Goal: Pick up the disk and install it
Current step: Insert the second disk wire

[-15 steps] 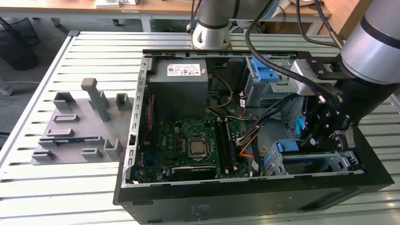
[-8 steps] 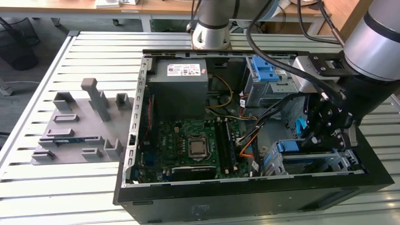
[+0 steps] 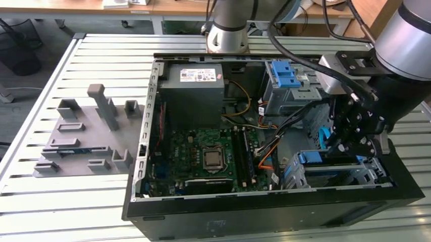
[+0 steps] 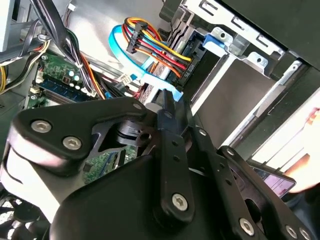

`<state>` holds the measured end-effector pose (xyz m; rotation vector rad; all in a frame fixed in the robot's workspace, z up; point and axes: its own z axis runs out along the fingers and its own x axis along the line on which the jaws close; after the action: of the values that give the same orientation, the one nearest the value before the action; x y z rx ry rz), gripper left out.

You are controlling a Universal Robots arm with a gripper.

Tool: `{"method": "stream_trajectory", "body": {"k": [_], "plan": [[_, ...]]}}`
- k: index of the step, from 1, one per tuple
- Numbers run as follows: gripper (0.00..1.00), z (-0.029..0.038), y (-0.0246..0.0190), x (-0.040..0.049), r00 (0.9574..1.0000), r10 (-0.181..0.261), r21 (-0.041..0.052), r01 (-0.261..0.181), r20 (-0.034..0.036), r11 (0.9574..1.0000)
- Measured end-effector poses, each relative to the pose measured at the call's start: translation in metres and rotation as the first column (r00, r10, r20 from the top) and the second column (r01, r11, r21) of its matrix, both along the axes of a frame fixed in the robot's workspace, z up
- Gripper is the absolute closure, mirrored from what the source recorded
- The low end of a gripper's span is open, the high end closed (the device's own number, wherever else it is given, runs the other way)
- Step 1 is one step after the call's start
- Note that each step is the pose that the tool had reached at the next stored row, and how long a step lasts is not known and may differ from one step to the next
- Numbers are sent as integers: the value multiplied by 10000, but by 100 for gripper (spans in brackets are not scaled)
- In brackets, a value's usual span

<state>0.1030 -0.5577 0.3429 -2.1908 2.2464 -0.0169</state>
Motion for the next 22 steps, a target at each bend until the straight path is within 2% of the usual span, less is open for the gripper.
{"method": "stream_trajectory", "body": {"k": [2, 4, 13, 22], "plan": [[78, 0, 0, 10, 10000, 1, 1, -1, -14, 10000], [89, 1, 0, 35, 10000, -1, -1, 1, -40, 10000], [89, -10, 1, 189, 9999, -3, 1, 3, -166, 10000], [89, -65, 0, 221, 9998, -3, 9, 3, -197, 10000]]}}
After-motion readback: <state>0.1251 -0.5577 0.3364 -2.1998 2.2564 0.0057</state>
